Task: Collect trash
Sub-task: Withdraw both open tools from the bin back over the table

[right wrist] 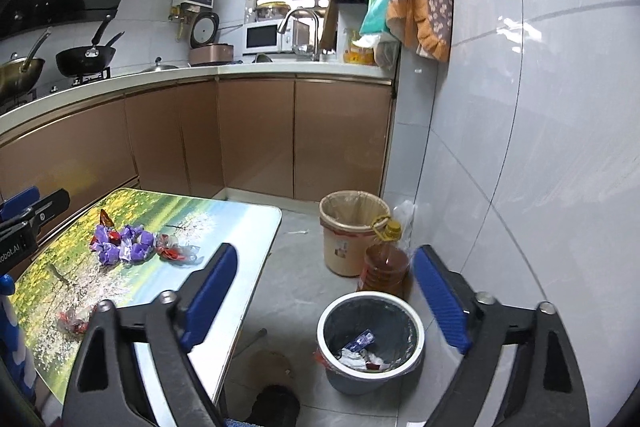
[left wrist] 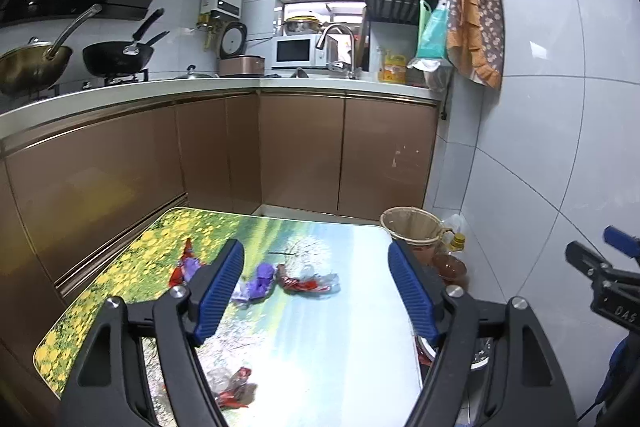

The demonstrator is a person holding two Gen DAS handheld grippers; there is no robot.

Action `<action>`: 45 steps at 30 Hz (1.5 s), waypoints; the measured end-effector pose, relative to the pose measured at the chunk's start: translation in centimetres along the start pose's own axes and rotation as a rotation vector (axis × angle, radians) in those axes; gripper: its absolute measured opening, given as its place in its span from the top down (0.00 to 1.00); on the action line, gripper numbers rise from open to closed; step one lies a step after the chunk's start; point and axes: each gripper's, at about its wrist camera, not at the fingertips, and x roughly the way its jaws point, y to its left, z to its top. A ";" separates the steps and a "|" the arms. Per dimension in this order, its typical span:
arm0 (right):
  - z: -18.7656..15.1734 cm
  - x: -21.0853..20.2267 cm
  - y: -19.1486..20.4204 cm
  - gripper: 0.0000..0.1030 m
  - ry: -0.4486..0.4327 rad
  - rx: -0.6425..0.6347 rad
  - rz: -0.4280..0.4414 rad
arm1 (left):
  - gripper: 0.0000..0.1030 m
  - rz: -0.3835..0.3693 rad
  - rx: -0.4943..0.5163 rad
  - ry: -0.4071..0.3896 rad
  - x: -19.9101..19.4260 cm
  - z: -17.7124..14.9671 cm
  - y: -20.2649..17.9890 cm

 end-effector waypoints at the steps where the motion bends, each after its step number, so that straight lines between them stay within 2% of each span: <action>1: 0.1 -0.3 0.1 0.08 -0.007 -0.005 -0.003 | 0.29 0.005 -0.006 -0.003 -0.3 -0.2 0.4; 7: 0.8 -2.1 1.3 0.00 -0.038 -0.024 -0.031 | 0.28 0.034 -0.037 -0.020 -1.6 -1.1 3.3; 21: 1.6 -4.3 3.6 0.00 -0.105 -0.011 -0.016 | 0.28 0.071 -0.064 0.011 -2.3 -3.5 8.6; 27: 1.8 -3.7 4.8 0.00 -0.091 -0.027 0.009 | 0.28 0.106 -0.064 0.030 -1.9 -4.6 11.7; 32: 1.8 -2.7 6.1 0.00 -0.063 -0.047 0.047 | 0.28 0.178 -0.068 0.054 -1.3 -5.7 16.3; 35: 1.4 -1.6 7.2 0.00 -0.038 -0.066 0.069 | 0.28 0.193 -0.072 0.068 -1.1 -6.4 18.7; 39: 0.6 0.0 8.7 0.00 0.010 -0.091 0.110 | 0.28 0.130 -0.050 0.096 -0.7 -7.5 20.0; 43: 0.1 1.6 9.8 0.00 0.045 -0.108 0.149 | 0.28 -0.060 -0.003 0.165 0.5 -9.3 18.6; 45: -0.3 2.1 10.5 0.00 0.062 -0.118 0.167 | 0.28 -0.114 0.045 0.199 1.4 -10.5 17.2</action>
